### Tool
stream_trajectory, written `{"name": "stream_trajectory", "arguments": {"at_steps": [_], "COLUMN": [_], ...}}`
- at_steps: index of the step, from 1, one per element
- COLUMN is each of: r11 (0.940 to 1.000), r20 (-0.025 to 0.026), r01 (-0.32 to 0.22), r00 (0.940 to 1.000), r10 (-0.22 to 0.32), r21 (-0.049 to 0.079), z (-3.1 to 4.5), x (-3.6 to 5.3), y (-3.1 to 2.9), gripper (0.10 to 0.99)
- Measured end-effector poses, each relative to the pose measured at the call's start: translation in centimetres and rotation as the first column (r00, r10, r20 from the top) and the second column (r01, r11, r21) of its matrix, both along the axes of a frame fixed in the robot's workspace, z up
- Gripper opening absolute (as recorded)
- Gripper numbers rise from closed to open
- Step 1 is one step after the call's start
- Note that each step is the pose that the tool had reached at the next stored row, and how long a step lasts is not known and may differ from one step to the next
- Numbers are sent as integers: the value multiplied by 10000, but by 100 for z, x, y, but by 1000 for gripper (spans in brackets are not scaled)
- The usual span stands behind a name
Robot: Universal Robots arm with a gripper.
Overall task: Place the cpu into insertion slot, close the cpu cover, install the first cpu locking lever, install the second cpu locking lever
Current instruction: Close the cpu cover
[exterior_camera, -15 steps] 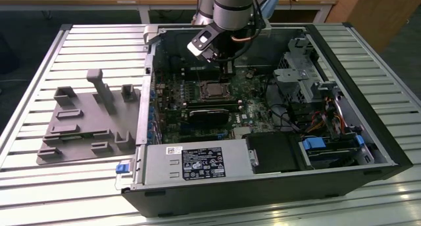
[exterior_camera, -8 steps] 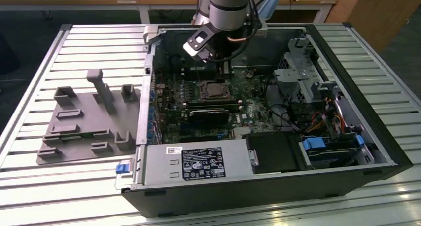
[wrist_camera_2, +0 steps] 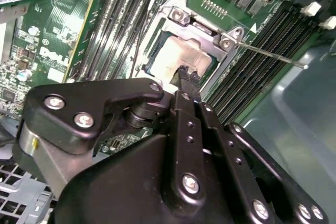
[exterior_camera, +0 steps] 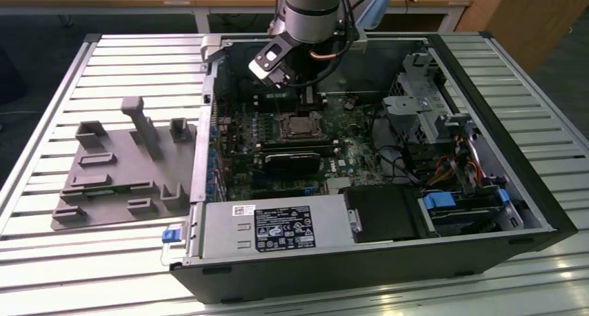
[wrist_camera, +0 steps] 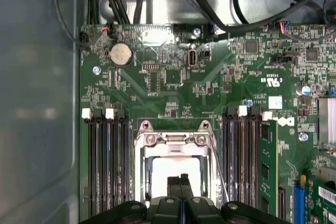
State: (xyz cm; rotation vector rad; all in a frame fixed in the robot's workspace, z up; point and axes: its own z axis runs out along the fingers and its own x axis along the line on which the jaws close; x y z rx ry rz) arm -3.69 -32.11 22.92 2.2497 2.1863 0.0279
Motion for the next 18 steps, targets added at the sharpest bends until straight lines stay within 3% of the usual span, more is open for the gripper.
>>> {"name": "stream_trajectory", "arguments": {"at_steps": [4, 9, 13, 18], "r11": [9999, 9948, 9849, 9673], "r20": [0, 0, 0, 0], "r01": [-127, -1016, -1729, -2536], "r00": [9999, 9948, 9849, 9673], "r10": [127, 1016, 1729, 2536], "r21": [0, 0, 0, 1], "z": [0, -1, -1, -1], "x": [-1, -1, -1, -1], "y": [0, 0, 0, 0], "gripper": [102, 102, 102, 102]}}
